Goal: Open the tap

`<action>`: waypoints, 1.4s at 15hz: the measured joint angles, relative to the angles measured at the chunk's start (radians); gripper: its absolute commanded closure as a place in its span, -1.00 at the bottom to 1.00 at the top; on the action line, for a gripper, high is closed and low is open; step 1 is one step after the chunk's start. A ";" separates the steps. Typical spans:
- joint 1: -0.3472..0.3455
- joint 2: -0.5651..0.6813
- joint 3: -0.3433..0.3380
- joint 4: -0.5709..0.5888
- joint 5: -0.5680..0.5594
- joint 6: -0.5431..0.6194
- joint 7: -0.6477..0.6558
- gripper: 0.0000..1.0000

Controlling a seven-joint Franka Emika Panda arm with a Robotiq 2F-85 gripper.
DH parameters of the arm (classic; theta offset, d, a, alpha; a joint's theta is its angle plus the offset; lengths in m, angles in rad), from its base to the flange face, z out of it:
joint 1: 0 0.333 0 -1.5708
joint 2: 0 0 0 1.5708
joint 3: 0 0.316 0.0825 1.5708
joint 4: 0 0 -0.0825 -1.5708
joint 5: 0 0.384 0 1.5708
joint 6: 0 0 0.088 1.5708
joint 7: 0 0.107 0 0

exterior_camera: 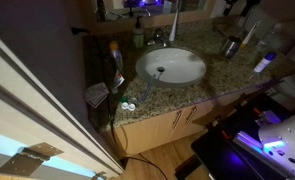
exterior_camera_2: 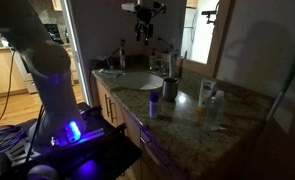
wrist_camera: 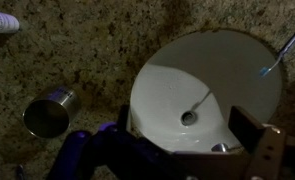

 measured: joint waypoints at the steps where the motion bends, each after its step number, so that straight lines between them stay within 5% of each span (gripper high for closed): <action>1: 0.000 0.000 0.000 0.000 0.000 0.000 0.000 -1.00; 7: 0.007 0.021 0.009 0.002 0.001 -0.004 -0.015 -1.00; 14: 0.106 0.358 0.120 0.188 0.016 0.076 -0.032 -1.00; 21: 0.106 0.356 0.123 0.185 -0.023 0.090 -0.002 -1.00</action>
